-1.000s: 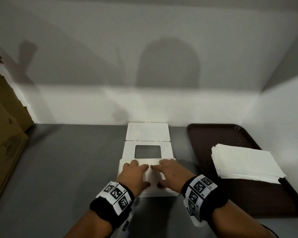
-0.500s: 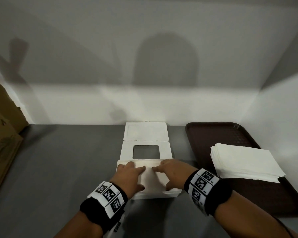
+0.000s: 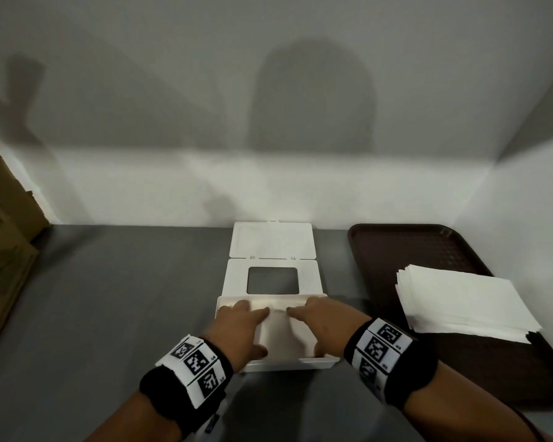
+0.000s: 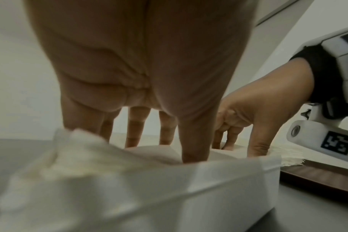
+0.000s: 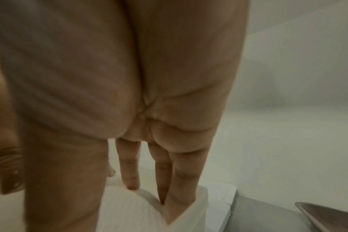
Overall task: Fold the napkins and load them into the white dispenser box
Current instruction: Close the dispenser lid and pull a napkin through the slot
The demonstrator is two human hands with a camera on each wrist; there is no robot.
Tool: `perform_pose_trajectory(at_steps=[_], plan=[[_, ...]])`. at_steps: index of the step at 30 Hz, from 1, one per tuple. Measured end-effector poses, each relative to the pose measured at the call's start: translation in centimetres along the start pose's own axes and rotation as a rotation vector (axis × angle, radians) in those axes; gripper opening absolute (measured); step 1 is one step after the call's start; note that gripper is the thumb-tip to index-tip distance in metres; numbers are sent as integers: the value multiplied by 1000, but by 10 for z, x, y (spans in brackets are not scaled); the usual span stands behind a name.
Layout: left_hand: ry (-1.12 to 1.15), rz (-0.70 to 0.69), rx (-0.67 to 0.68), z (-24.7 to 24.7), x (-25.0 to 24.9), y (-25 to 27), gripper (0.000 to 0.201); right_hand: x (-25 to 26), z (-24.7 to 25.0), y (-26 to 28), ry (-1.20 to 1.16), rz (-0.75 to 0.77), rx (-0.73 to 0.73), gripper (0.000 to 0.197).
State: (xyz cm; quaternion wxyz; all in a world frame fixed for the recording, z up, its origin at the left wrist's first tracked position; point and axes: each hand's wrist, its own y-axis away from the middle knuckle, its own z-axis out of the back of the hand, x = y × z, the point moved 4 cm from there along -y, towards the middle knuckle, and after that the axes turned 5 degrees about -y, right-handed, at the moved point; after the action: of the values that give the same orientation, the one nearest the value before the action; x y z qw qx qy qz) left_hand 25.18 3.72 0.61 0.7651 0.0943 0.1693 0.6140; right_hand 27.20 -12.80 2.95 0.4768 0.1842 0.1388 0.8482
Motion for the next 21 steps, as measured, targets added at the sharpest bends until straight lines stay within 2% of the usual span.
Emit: perform_pose_trajectory(at_steps=[3, 8, 10, 12, 16, 19, 21], plan=[[98, 26, -50, 7, 8, 6, 68, -10, 6, 0, -38, 3, 19, 79], [221, 104, -179, 50, 32, 13, 22, -34, 31, 7, -294, -34, -91, 49], [278, 160, -249, 71, 49, 7, 28, -56, 40, 1, -468, -108, -210, 32], [463, 223, -279, 80, 70, -6, 28, -79, 40, -8, -710, -219, -288, 17], [761, 359, -112, 63, 106, -43, 22, -102, 16, -21, -1185, -460, -163, 8], [991, 447, -59, 45, 113, -63, 21, -108, 1, -32, -1300, -573, -102, 8], [1044, 489, -37, 37, 110, -69, 21, -110, -4, -41, -1304, -622, -76, 14]])
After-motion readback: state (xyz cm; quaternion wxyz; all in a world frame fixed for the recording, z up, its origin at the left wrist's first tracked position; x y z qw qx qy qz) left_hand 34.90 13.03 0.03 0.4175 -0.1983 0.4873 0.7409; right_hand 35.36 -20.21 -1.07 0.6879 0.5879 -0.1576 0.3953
